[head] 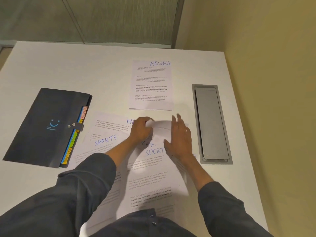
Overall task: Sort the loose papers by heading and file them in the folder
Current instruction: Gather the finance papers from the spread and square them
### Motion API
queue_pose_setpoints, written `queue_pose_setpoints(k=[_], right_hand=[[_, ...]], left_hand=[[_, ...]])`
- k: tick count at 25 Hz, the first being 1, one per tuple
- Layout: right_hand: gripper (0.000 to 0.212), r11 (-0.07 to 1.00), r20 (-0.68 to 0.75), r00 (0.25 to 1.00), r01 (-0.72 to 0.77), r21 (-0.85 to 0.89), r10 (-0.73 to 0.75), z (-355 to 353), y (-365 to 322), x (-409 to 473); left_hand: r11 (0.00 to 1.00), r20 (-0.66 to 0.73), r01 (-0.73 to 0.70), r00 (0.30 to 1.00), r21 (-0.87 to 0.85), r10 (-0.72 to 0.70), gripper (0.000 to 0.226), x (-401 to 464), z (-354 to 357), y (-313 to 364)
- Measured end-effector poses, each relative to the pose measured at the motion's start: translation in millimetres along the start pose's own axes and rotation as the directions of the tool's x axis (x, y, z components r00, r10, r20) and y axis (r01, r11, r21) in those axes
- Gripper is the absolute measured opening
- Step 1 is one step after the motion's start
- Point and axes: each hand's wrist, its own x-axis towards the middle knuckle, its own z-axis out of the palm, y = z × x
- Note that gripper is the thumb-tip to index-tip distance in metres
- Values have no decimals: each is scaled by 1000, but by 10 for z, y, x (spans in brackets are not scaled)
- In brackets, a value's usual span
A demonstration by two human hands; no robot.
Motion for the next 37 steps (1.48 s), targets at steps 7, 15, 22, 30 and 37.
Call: queue_pose_setpoints(k=[7,15,22,30,37], right_hand=[[34,914,317,918,323,-246,-239,-174,-14,94],[9,895,232,911,389,-216,-340,-79,-39,-228],[63,983,-165,969,176,-49,-181,-253,-32,-87],[59,994,65,993,98,-54,-94,61,-3,-204],[50,995,284,959,26,-97,3,161,61,-120]], left_hand=[[992,269,-125,956,9,118,15,-609,-166,-53],[985,165,-68,985,158,42,43,-639,-533,-219],[980,136,-68,990,185,43,17,-573,-504,-308],[980,76,27,996,196,-42,11,-368,-395,-346],[960,64,8,998,280,-27,36,-346,-336,-339]])
